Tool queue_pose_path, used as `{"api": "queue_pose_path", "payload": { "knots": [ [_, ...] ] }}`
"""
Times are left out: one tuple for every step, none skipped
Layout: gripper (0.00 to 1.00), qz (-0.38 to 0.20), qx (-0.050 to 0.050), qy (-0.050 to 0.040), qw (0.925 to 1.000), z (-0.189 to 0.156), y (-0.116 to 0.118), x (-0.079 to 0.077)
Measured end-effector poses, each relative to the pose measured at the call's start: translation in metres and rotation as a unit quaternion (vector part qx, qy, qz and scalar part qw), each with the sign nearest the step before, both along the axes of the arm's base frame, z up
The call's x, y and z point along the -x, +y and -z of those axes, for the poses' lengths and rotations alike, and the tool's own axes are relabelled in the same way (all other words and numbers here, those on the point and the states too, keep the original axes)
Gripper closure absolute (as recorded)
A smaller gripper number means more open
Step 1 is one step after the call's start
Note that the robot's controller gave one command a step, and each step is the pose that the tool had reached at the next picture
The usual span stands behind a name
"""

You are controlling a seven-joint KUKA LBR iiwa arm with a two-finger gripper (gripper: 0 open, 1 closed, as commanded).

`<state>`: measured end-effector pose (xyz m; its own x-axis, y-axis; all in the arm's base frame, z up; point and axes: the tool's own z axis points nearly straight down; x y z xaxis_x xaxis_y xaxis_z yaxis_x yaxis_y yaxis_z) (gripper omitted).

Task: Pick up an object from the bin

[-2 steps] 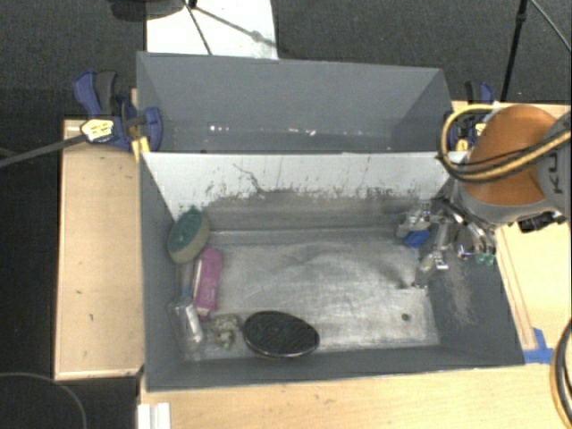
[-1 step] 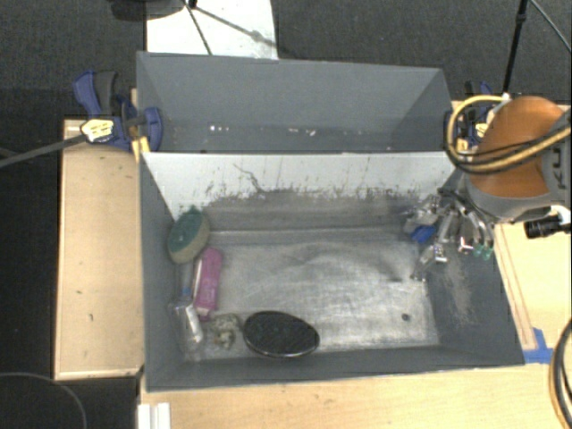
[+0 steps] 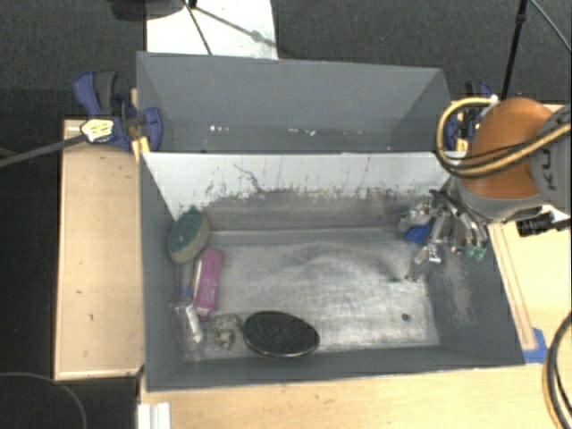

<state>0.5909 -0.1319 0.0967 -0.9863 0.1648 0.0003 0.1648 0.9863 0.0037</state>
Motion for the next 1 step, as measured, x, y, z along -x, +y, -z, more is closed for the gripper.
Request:
{"api": "queue_pose_path", "payload": {
  "knots": [
    [0.0,-0.12,0.003,-0.0034,0.9928,-0.0193,-0.0209,-0.0024]
  ]
}}
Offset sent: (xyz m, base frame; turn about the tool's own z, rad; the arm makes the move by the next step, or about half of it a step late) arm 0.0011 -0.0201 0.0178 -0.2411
